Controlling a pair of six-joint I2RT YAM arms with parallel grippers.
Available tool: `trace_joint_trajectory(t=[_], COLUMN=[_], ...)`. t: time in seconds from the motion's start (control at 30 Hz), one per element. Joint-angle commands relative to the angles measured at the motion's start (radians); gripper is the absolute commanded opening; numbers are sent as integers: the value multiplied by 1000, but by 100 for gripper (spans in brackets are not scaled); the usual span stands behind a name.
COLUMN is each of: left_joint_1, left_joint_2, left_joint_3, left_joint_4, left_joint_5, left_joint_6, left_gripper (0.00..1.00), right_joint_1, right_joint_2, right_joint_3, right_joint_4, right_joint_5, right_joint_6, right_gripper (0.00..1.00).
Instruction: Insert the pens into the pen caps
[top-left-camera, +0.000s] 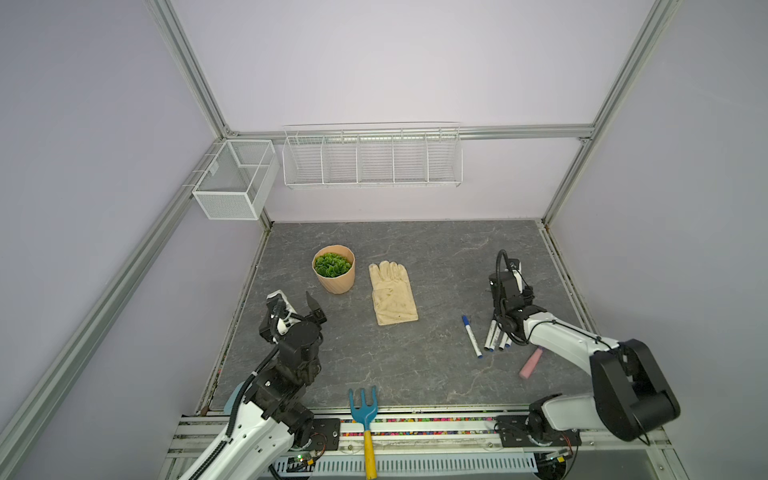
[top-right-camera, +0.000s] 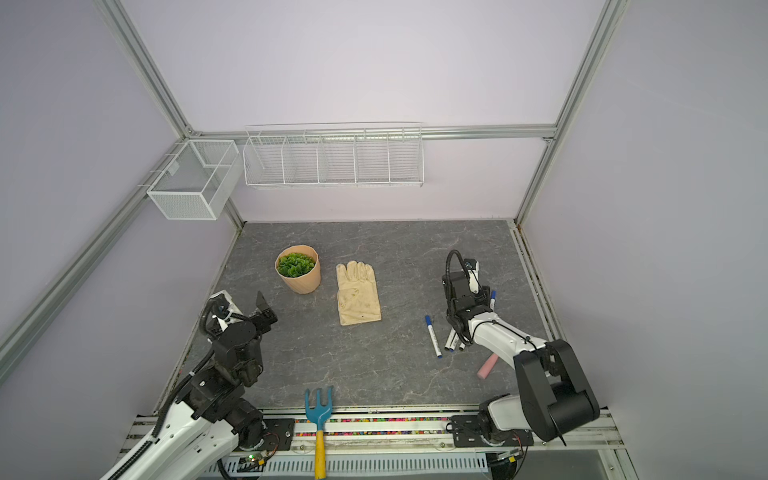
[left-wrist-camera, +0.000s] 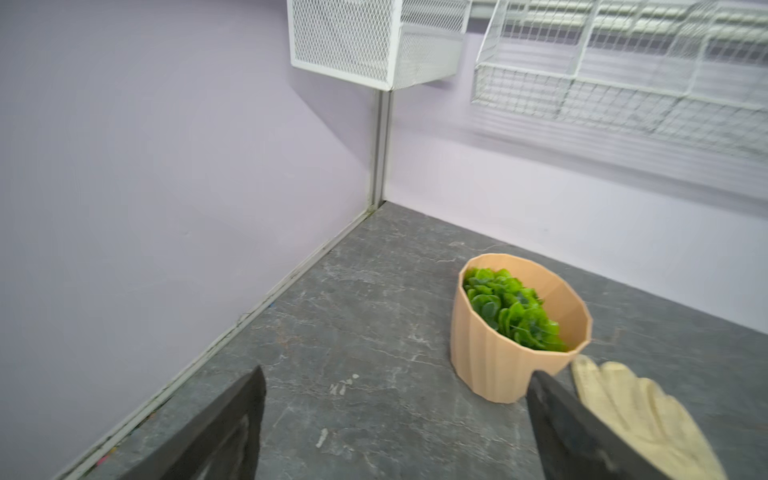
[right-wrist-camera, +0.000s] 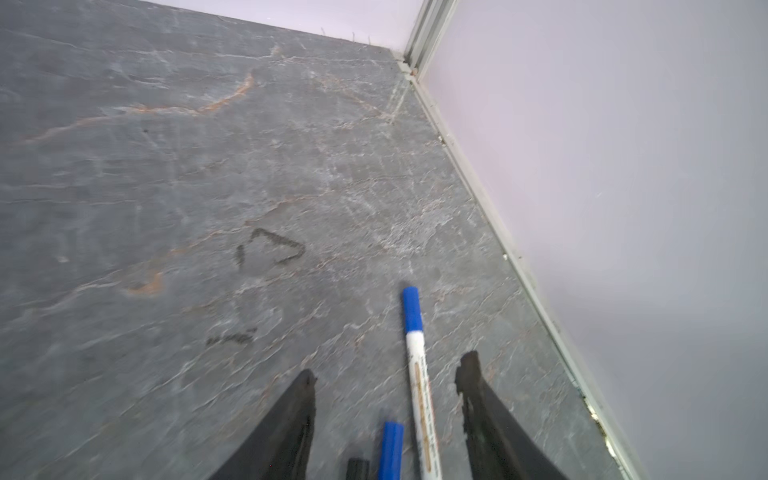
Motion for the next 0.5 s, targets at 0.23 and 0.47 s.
trace_joint_trajectory(t=[0.23, 0.47], left_joint_1=[215, 267], left_joint_2=[491, 652], left_joint_3=[-12, -135], left_joint_4=[434, 877], left_joint_5=[67, 282], left_joint_6=[150, 180], left_gripper=[99, 99], right_joint_1=[-105, -316], right_joint_2=[50, 62], right_joint_3=[-263, -256], right_joint_4=[746, 660], right_joint_5=[-258, -688], right_joint_6=[-256, -143], right_gripper=[96, 88])
